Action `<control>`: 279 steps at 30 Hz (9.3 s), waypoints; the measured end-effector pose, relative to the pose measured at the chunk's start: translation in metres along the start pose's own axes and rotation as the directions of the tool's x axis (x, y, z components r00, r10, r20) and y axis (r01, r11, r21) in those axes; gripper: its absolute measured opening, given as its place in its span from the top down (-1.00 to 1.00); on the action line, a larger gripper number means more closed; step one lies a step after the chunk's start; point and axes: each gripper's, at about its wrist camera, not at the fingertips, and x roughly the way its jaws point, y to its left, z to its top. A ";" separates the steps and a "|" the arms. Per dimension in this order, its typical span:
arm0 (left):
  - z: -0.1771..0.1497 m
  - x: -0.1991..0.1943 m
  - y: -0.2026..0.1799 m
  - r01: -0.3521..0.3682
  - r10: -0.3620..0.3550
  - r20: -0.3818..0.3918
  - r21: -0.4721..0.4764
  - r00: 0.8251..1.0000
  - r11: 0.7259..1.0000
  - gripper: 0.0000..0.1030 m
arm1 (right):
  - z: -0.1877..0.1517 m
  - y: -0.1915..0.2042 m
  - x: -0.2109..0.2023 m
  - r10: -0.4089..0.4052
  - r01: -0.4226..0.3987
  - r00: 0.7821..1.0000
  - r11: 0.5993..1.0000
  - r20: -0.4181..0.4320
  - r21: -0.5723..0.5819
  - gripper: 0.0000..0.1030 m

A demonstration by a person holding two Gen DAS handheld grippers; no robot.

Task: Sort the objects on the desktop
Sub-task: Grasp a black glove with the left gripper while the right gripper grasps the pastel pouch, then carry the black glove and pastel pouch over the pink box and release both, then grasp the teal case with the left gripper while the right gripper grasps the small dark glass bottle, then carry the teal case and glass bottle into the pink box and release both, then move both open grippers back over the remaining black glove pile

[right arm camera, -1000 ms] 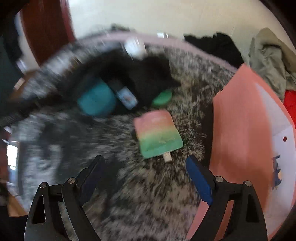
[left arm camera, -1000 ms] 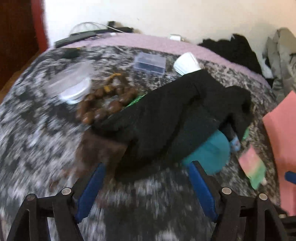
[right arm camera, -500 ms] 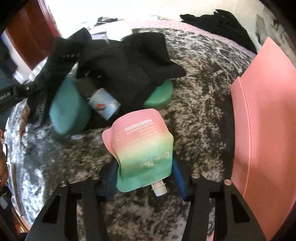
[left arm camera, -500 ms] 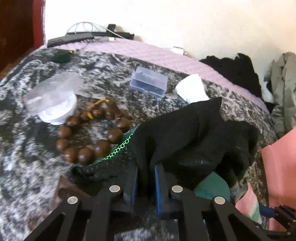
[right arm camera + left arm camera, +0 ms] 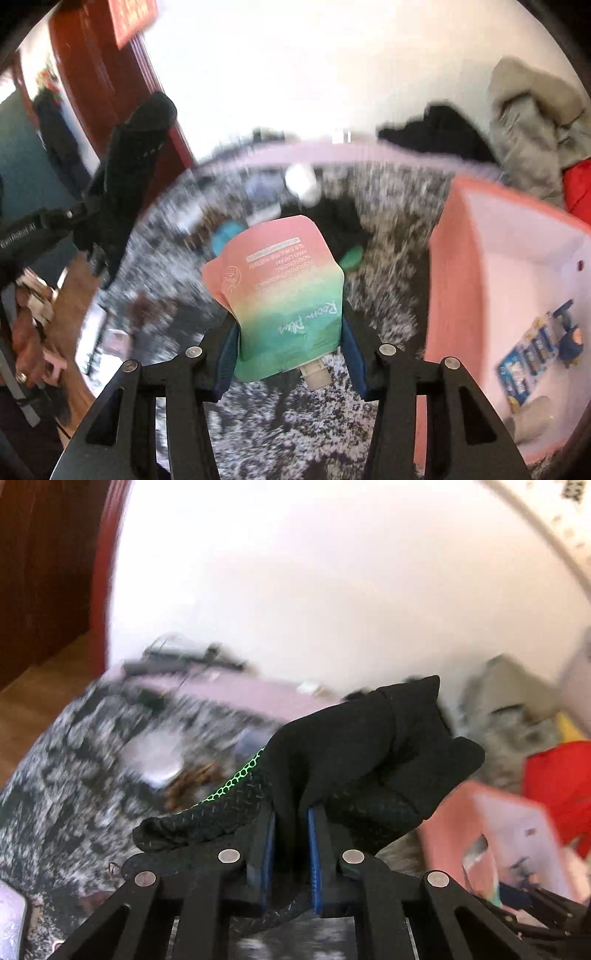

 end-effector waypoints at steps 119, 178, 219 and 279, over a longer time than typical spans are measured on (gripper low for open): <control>-0.079 0.114 0.071 -0.158 -0.004 -0.413 -0.356 0.911 0.921 1.00 | -0.062 0.028 -0.012 -0.031 0.027 0.999 0.977 -0.013 -0.210 0.51; -0.067 0.058 -0.190 0.267 -0.249 -0.365 -0.001 0.897 0.964 0.22 | -0.052 -0.093 -0.128 -0.117 0.089 0.929 0.992 0.350 0.094 0.50; -0.094 0.092 -0.148 0.141 -0.136 -0.414 -0.021 0.900 0.990 -0.61 | -0.030 -0.159 -0.092 -0.512 0.425 0.835 0.834 0.204 0.353 -0.62; -0.098 0.103 0.043 -0.137 0.059 -0.446 -0.145 0.893 0.980 -0.62 | -0.035 -0.010 -0.027 -0.360 0.340 0.867 0.933 0.344 0.121 -0.88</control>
